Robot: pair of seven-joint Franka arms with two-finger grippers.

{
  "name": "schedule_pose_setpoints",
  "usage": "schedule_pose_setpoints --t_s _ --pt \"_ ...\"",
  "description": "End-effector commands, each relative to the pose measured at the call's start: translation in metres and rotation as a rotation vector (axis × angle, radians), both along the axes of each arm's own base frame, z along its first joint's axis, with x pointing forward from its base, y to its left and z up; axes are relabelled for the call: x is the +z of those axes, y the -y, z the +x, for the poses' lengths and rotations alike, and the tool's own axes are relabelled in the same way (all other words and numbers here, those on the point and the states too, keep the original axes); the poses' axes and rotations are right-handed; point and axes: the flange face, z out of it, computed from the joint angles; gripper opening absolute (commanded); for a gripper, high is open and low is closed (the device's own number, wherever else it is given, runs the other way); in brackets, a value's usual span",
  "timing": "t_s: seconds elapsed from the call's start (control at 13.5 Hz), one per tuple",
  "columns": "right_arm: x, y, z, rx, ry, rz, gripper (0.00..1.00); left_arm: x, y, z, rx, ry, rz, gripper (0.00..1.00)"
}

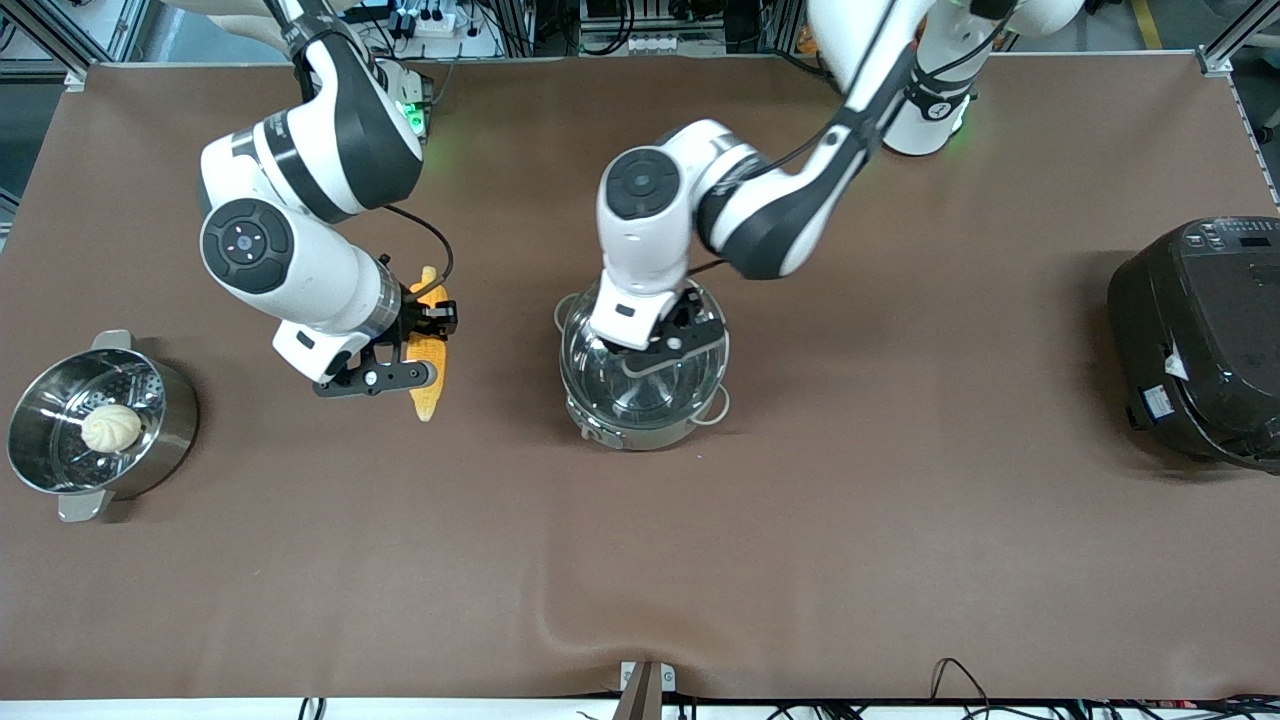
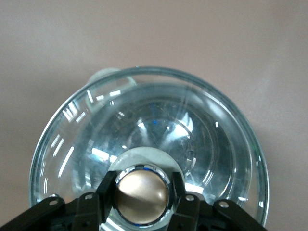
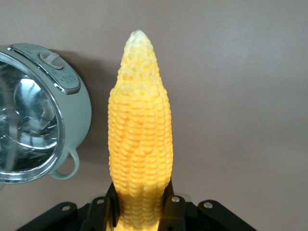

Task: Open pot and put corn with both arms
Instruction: 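Lift the lid aside with the left gripper while the right gripper lowers corn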

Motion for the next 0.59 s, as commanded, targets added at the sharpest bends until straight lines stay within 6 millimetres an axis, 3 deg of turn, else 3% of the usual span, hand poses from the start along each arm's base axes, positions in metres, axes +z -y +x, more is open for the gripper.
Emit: schedule_pose_setpoints --t_s 0.0,0.07,0.22,0.37,0.52 --pt "0.001 -0.009 0.002 -0.033 -0.013 0.029 0.07 0.078 -0.058 0.009 -0.089 -0.008 -0.015 0.00" --pt "0.000 -0.019 0.000 -0.039 -0.018 0.046 0.07 0.096 -0.082 0.014 -0.163 -0.007 -0.009 0.00" --pt "-0.008 -0.060 -0.011 -0.047 0.006 0.053 0.07 0.121 -0.132 0.029 -0.260 -0.016 0.004 0.00" --pt "-0.023 -0.105 -0.025 -0.086 0.009 0.038 0.07 0.129 -0.188 0.042 -0.339 -0.040 0.019 0.00" --pt "-0.039 -0.156 -0.040 -0.124 0.017 0.026 0.07 0.122 -0.251 0.052 -0.408 -0.071 0.028 0.00"
